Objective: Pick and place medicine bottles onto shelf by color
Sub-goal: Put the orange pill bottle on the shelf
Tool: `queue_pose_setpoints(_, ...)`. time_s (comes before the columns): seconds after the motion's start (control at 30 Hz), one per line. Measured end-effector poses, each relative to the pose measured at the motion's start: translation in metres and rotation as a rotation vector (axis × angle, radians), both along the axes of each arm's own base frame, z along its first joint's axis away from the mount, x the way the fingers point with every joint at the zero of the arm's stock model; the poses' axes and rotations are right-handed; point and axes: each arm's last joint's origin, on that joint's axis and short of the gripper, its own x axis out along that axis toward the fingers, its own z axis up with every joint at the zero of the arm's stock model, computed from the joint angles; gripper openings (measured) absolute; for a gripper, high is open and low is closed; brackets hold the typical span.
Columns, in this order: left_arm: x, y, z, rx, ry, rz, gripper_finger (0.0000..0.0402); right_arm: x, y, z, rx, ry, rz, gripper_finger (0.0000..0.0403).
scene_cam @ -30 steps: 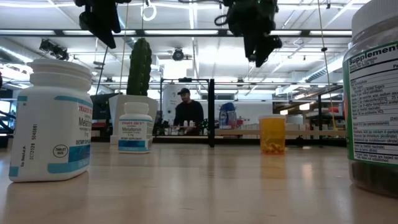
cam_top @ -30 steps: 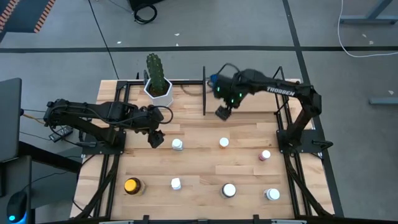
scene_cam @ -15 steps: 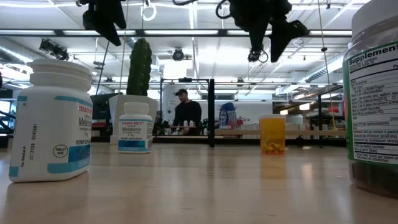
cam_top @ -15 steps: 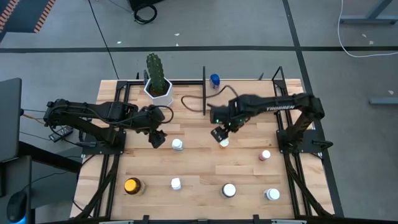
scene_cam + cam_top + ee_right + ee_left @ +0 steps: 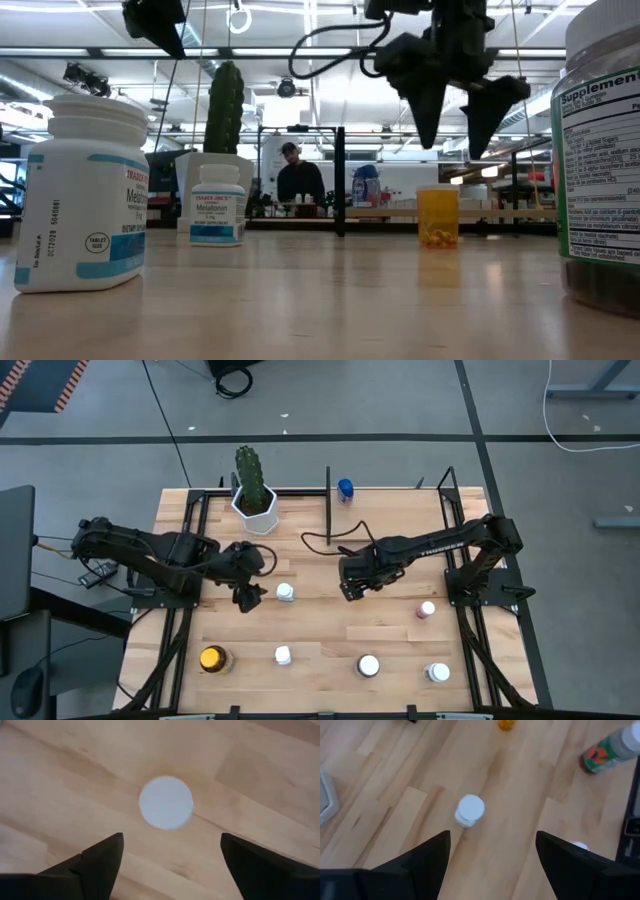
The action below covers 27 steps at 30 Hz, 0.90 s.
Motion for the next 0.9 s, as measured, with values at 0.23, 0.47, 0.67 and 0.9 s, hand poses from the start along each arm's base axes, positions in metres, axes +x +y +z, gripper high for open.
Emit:
queue_pose_setpoints(0.23, -0.002, -0.009, 0.0, 0.0, 0.002, -0.042, 0.0298, 0.004, -0.001, -0.008, -0.027, -0.057, -0.047, 0.0363)
queue_pose_setpoints(0.47, -0.002, -0.01, 0.0, 0.001, 0.001, -0.045, 0.0298, -0.001, -0.006, -0.027, -0.032, -0.046, -0.142, 0.0363)
queue_pose_setpoints(0.67, -0.003, -0.01, 0.0, 0.001, 0.002, -0.045, 0.0298, 0.003, -0.006, -0.032, -0.039, -0.109, -0.152, 0.0363)
queue_pose_setpoints(0.9, -0.003, -0.01, 0.0, 0.001, 0.002, -0.044, 0.0298, -0.002, -0.012, -0.042, -0.027, -0.076, -0.189, 0.0363)
